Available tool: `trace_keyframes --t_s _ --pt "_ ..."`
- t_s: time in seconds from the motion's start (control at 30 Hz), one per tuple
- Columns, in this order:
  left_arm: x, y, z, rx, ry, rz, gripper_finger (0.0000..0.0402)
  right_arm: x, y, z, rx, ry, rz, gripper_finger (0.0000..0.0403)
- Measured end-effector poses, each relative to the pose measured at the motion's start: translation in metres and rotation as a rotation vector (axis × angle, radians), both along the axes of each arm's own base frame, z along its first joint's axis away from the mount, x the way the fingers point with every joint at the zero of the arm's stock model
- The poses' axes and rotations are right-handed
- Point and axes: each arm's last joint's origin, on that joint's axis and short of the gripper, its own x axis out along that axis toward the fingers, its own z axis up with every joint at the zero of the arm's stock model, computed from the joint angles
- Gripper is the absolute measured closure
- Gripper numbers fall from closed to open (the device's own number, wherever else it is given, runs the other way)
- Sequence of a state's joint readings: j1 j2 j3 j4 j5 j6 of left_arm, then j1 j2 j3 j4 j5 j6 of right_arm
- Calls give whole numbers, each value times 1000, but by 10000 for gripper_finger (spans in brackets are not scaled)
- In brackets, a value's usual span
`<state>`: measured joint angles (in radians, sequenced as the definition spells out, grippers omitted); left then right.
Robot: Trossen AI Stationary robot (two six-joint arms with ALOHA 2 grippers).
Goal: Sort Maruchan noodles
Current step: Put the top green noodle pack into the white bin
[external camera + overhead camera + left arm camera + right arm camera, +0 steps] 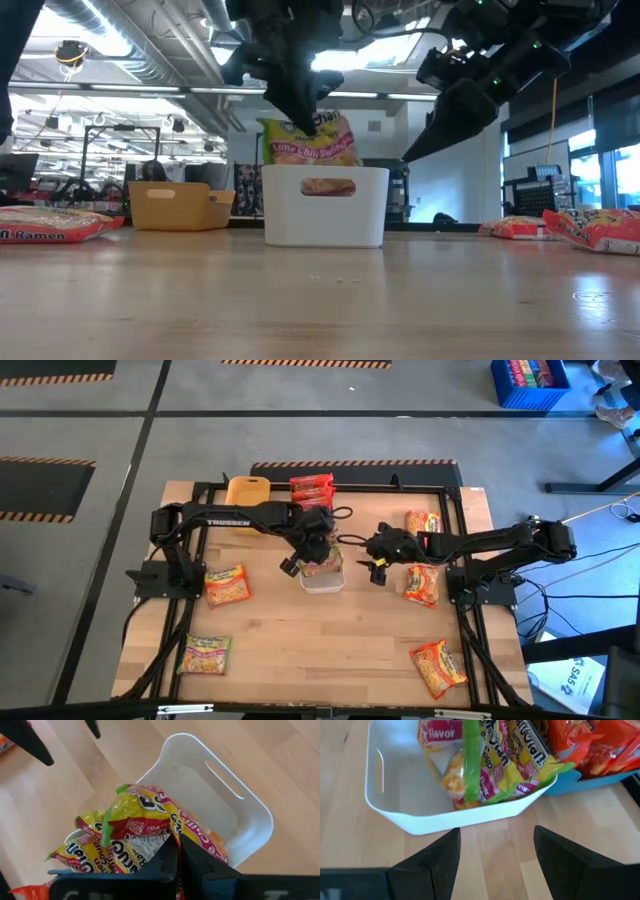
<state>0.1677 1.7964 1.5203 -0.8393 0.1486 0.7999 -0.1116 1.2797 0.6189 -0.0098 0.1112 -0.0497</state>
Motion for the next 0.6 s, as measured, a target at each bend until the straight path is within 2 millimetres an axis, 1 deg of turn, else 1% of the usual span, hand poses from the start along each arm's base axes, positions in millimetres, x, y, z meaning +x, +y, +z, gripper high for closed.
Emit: trace_keyframes --t_s 0.2,0.5,0.6 --pt "-2 0 -7 0 13 -9 401 0 0 0 -3 -1 1 171" --pt "-4 -2 -18 -44 28 -8 401 0 0 0 -3 -4 2 171" --pt "-8 -2 -19 -51 75 -8 401 0 0 0 -4 -5 1 171"
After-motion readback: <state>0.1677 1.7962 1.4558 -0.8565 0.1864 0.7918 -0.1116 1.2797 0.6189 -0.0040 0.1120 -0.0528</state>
